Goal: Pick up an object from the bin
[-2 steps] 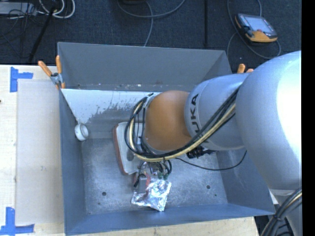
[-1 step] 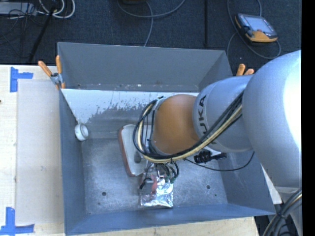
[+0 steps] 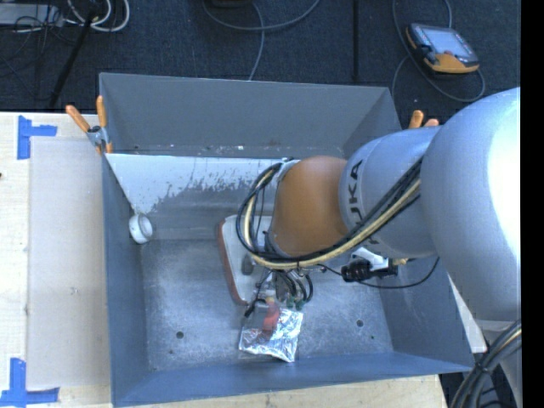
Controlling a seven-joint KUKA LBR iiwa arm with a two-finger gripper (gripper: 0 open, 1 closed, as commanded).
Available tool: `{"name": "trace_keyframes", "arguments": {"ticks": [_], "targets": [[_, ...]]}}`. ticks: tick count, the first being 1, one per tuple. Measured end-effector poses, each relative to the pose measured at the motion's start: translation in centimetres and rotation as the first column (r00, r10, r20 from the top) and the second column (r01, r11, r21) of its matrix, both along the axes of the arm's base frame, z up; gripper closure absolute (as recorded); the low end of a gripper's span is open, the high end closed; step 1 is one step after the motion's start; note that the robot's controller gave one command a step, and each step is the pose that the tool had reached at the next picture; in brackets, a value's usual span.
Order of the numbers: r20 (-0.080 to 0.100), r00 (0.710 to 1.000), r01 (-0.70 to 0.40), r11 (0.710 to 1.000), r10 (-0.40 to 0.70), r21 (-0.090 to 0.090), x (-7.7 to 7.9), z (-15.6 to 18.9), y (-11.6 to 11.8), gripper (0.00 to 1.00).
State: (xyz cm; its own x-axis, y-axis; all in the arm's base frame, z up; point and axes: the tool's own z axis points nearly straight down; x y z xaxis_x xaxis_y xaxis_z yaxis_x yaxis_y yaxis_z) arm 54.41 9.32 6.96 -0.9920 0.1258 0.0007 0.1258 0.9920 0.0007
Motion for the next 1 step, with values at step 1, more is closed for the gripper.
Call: {"name": "trace_keyframes", "arguments": {"ticks": [1], "targets": [[-0.001,1.0,0.005,1.0,-0.005,0.0,-0.03,-0.02,-0.09,1.0]]}}
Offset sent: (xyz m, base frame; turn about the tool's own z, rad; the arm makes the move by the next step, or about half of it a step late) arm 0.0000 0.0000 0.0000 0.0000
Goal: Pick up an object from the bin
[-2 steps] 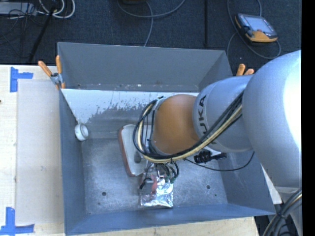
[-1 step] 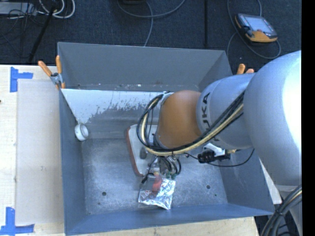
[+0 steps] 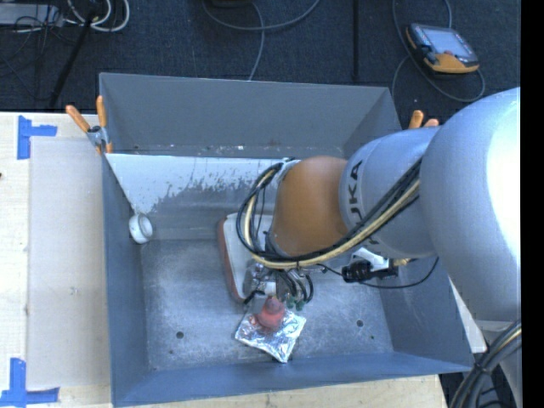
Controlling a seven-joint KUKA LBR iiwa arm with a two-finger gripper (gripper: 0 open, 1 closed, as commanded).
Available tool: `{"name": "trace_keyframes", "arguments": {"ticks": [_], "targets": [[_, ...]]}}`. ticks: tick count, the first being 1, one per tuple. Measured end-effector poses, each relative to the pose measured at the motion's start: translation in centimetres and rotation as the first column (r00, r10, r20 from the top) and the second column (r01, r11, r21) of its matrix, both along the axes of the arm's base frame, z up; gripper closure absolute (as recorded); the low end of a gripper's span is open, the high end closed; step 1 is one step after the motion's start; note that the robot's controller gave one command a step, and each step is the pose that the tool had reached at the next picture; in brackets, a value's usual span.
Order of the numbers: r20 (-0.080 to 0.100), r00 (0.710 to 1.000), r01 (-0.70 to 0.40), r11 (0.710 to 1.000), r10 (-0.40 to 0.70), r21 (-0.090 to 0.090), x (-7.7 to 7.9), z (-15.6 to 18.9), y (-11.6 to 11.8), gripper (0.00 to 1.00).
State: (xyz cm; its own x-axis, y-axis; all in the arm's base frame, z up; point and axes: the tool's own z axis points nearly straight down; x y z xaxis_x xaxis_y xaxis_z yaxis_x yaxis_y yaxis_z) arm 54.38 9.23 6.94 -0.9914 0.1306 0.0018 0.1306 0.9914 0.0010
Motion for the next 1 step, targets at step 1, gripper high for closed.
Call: {"name": "trace_keyframes", "arguments": {"ticks": [1], "targets": [[0.008,1.0,0.0,1.0,0.0,0.0,-1.69,17.36,-1.0,1.0]]}}
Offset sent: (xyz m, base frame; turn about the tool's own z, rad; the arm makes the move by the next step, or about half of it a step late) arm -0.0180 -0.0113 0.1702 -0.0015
